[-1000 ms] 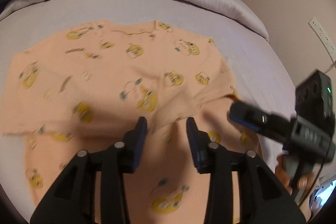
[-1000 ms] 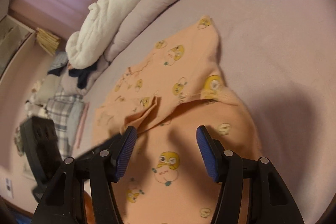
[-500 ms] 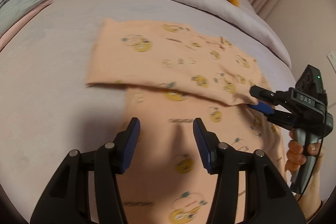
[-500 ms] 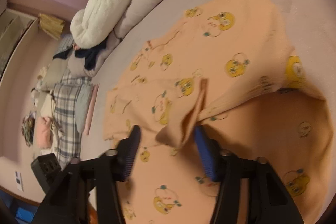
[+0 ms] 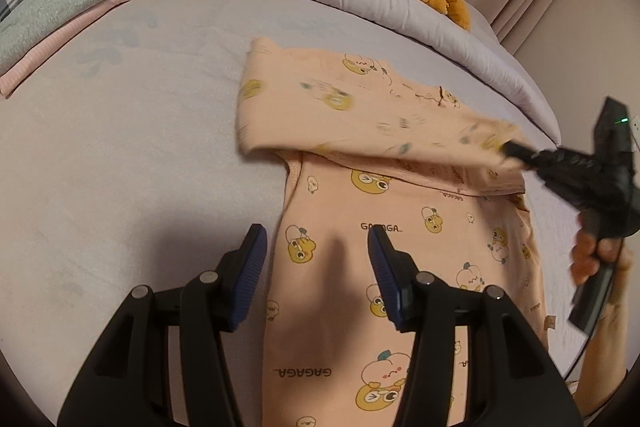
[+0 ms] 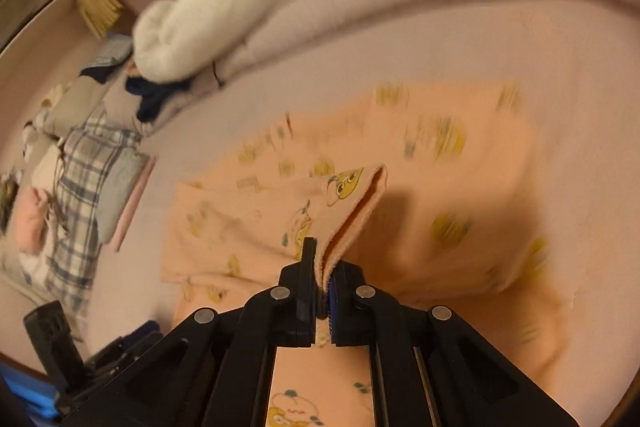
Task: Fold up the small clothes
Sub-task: 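Grasp the other sleeve with the left tool and fold it across the body, then move both tools down to the hem of the garment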
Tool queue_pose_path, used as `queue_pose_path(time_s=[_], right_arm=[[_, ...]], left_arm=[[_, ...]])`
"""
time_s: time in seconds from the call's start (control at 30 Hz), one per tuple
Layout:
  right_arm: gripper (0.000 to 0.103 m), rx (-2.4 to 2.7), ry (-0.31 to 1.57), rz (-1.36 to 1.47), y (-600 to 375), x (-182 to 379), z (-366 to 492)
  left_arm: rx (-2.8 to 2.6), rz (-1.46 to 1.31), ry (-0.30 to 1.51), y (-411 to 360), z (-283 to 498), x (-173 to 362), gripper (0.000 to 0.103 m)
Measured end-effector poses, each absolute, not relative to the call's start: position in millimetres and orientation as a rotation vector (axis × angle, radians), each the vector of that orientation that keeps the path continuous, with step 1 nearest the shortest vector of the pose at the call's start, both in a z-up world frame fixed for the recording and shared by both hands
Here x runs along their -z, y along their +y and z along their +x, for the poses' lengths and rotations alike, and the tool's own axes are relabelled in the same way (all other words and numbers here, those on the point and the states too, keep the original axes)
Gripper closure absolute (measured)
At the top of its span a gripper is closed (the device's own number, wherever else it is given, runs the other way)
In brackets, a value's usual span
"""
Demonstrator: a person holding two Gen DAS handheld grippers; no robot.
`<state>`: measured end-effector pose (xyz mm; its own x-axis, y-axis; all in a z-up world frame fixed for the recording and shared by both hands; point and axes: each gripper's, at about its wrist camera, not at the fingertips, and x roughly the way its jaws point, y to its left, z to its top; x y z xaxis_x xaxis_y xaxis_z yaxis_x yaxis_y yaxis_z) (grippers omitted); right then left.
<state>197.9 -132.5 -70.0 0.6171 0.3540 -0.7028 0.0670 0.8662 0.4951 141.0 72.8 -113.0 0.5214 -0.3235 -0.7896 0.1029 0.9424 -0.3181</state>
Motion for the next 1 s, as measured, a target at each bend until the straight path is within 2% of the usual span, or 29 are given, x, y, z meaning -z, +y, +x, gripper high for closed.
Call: queue_pose_path(time_s=[0.2, 0.3, 0.37, 0.57, 0.77, 0.9, 0.93, 1.0], right_arm=[[0.097, -0.035, 0.887, 0.461, -169.3, 72.2, 196.9], [0.097, 0.024, 0.986, 0.463, -178.0, 96.7, 205.3], [0.097, 0.148, 1.004, 0.345, -177.0, 103.9, 204.2], [0.095, 0.145, 0.815, 0.165, -151.5, 83.5, 195.4], [0.095, 0.090, 0.994, 0.174, -155.4, 126.6, 220.7], [0.095, 0.077, 0.964, 0.284, -175.2, 115.4, 204.2], [0.093, 0.064, 0.953, 0.304, -179.0, 110.8, 196.5], [0.080, 0.045, 0.937, 0.336, -186.7, 104.8, 177.8]], left_arm=[[0.255, -0.249, 1.012, 71.8, 142.8, 119.8, 0.051], [0.256, -0.234, 1.031, 68.4, 143.7, 123.4, 0.051], [0.254, -0.211, 1.039, 64.5, 143.3, 124.7, 0.050], [0.235, -0.141, 1.045, 54.0, 142.0, 126.8, 0.050], [0.218, -0.093, 1.040, 49.8, 136.7, 123.6, 0.049], [0.207, -0.065, 1.026, 49.4, 129.0, 118.5, 0.049], [0.204, -0.063, 1.025, 50.6, 126.0, 117.4, 0.048], [0.200, -0.061, 1.024, 51.6, 122.0, 116.2, 0.047]])
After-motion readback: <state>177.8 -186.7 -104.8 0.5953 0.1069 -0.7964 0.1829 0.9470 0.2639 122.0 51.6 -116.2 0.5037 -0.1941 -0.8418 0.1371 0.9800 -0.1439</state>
